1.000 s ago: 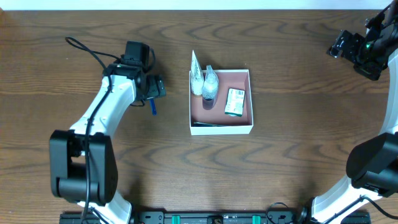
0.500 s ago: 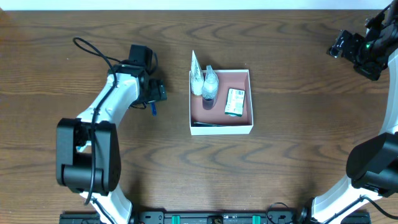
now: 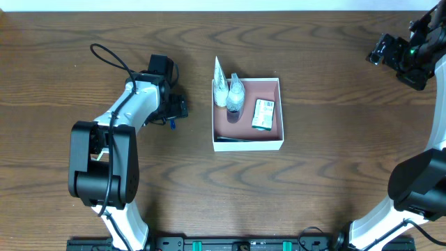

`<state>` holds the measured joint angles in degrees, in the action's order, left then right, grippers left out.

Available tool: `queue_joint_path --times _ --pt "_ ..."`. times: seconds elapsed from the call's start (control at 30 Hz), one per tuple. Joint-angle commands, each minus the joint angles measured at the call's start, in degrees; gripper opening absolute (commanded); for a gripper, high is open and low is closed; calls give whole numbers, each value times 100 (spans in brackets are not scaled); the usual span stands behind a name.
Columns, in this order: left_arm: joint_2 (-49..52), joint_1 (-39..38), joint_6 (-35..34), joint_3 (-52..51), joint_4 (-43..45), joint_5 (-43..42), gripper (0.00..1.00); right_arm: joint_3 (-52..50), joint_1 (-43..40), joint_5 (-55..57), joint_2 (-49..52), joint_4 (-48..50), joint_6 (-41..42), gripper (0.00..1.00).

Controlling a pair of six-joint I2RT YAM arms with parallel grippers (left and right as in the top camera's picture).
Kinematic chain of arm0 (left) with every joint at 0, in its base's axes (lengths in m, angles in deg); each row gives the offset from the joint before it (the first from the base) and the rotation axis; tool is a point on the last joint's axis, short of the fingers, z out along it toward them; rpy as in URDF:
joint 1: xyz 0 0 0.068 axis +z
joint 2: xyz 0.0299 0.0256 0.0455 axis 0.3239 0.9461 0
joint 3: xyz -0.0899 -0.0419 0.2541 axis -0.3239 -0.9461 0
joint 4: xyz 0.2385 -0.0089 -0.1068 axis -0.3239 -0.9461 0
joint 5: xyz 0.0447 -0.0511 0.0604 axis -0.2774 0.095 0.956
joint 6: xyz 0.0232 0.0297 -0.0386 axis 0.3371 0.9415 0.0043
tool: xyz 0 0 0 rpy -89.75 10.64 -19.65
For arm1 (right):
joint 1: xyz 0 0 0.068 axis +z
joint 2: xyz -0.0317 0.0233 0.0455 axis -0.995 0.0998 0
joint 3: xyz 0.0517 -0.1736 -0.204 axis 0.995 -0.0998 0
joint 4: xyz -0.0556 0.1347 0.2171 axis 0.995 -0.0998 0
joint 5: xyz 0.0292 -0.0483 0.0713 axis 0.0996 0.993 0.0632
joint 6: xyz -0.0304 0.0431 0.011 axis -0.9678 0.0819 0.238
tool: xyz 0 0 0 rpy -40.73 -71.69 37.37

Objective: Pack container
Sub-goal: 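Lower left gripper onto the blue razor handle and grasp it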

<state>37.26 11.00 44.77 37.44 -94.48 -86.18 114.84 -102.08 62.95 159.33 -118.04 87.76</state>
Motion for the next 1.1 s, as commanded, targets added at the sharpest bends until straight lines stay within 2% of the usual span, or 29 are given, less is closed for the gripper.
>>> queue_joint_path --times 0.0,0.23,0.4,0.97,1.07 --pt "50 4 101 44 -7 2 98 61 -31 -4 -42 -7 68 99" --pt "55 7 103 -4 39 4 100 61 -31 -4 -42 -4 68 99" --pt "57 9 101 -17 101 0 93 61 -31 -4 -42 -4 68 99" --pt "378 9 188 -229 402 -151 93 61 -31 -4 -42 -4 66 99" --pt "485 9 186 -229 420 -151 91 61 -31 -4 -42 -7 68 99"
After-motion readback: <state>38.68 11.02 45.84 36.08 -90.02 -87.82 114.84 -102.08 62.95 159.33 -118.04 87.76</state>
